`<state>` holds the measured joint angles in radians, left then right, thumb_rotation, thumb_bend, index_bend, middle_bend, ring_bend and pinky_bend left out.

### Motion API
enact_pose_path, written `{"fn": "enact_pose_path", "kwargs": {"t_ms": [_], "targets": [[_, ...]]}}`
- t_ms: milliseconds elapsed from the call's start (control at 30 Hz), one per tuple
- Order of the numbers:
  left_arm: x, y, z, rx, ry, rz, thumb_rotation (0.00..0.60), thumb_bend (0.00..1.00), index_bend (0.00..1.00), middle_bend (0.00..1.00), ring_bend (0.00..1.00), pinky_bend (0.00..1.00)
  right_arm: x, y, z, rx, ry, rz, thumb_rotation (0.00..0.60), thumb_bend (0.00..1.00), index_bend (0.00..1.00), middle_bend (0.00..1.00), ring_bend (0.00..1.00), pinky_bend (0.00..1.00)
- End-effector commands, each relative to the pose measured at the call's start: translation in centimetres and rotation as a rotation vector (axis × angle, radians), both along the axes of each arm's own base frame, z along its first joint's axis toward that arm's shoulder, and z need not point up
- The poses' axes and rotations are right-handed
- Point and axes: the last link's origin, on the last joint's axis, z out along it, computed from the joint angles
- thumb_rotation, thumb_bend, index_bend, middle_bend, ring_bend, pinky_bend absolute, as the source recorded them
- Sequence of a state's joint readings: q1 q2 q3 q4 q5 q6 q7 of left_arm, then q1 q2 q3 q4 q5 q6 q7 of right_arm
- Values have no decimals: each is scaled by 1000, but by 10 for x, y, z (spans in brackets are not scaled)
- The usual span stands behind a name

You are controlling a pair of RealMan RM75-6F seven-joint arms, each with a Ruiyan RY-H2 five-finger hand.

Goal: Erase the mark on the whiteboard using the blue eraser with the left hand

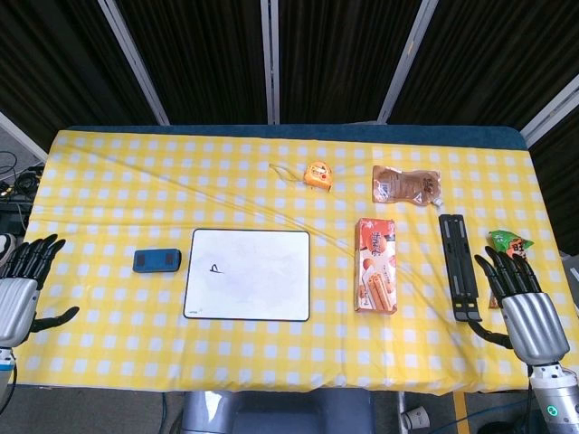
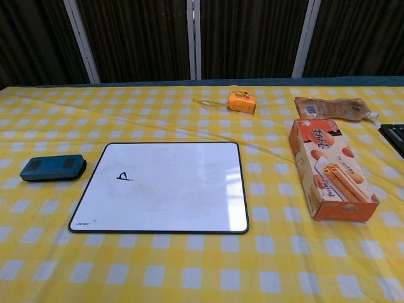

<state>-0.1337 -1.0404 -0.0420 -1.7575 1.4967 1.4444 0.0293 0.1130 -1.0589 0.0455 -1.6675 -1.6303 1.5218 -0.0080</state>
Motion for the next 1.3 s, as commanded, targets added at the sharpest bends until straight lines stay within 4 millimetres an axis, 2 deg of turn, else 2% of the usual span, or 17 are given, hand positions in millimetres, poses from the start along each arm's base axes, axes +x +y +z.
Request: {"fn": "enact_pose_path", "kwargs": {"t_ms": [33,200,333,400,433,500,633,700,833,900,967,1300], "targets": [[-1,0,-1,-3,2,4,600,0,0,0,0,0,0,0,0,1,0,0,600,0,0,0,0,0],[-6,6,-7,-28,13,25,600,0,0,0,0,0,1,0,-2,8,1,3,600,0,0,0,0,0],[-7,20,-19,-73,11,34,600,0,0,0,0,0,3,-1,-2,10,-5,2,600,0,0,0,0,0],[-6,38,-30,-108,1,36,600,0,0,0,0,0,2,-1,-1,9,-3,-3,600,0,0,0,0,0],[-5,58,-42,-141,13,35,600,0,0,0,0,0,1,-3,-1,9,-1,-11,600,0,0,0,0,0],[-3,83,-58,-172,40,40,600,0,0,0,0,0,0,-5,-2,13,0,-26,600,0,0,0,0,0],[1,111,-88,-237,83,37,600,0,1,0,0,13,-1,-8,-1,15,0,-41,600,0,0,0,0,0],[2,122,-103,-268,106,34,600,13,32,1,21,56,-2,-9,-1,14,7,-48,600,0,0,0,0,0],[8,139,-130,-301,109,35,600,122,164,85,162,230,-6,-12,-5,24,19,-73,600,0,0,0,0,0],[8,143,-135,-308,105,40,600,184,220,149,223,298,-7,-13,-5,26,23,-80,600,0,0,0,0,0],[8,146,-139,-318,112,45,600,200,273,204,273,336,-8,-14,-6,27,27,-88,600,0,0,0,0,0],[6,150,-152,-322,157,56,600,201,340,252,313,365,-14,-16,-8,36,30,-114,600,0,0,0,0,0]]}}
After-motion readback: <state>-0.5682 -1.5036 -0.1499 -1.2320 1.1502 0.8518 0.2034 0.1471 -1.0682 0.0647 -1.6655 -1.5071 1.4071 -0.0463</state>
